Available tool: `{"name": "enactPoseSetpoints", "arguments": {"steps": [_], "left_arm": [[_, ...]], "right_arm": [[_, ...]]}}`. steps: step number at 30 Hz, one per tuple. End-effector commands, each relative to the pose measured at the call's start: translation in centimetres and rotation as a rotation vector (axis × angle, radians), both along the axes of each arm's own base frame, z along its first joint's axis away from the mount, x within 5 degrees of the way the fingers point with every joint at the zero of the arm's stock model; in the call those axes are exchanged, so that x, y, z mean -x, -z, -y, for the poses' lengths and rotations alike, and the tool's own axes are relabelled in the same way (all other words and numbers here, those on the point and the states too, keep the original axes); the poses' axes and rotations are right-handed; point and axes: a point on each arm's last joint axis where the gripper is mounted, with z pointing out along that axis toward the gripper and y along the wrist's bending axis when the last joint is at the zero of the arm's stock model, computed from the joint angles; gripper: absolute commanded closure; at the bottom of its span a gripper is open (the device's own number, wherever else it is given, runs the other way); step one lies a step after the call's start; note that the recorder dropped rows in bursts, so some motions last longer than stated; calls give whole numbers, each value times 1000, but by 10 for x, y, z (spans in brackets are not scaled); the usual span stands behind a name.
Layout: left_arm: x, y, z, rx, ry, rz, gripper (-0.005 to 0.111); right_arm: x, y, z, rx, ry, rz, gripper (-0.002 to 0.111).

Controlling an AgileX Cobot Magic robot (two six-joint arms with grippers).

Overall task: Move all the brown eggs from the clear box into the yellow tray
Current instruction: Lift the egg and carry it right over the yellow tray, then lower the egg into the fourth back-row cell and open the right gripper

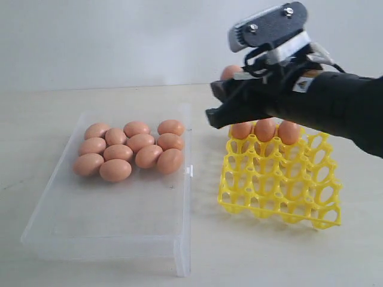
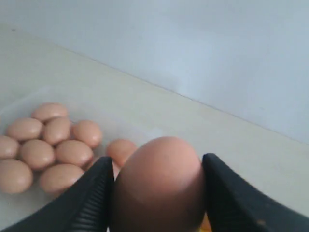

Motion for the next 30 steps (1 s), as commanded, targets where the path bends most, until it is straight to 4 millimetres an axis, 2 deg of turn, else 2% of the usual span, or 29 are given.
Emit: {"name": "enactPoseSetpoints", "arguments": {"steps": [1,2,7,11,18,30], "left_arm": [[0,-2,1,7,6,11,107],[0,-2,1,7,6,11,107],[0,-2,1,7,6,11,107],[0,-2,1,7,6,11,107],[0,-2,1,7,6,11,107],[0,-2,1,7,6,11,107]], "right_arm": [[-7,14,45,-10,182,135,108],[-7,21,57,-8,236,176,108],[-23,47,88,-54,393,160,108],[-36,75,98,-69,431,158,108],[-45,110,108,-104,492,128,108],[-55,107,109,-147,509,165,108]]}}
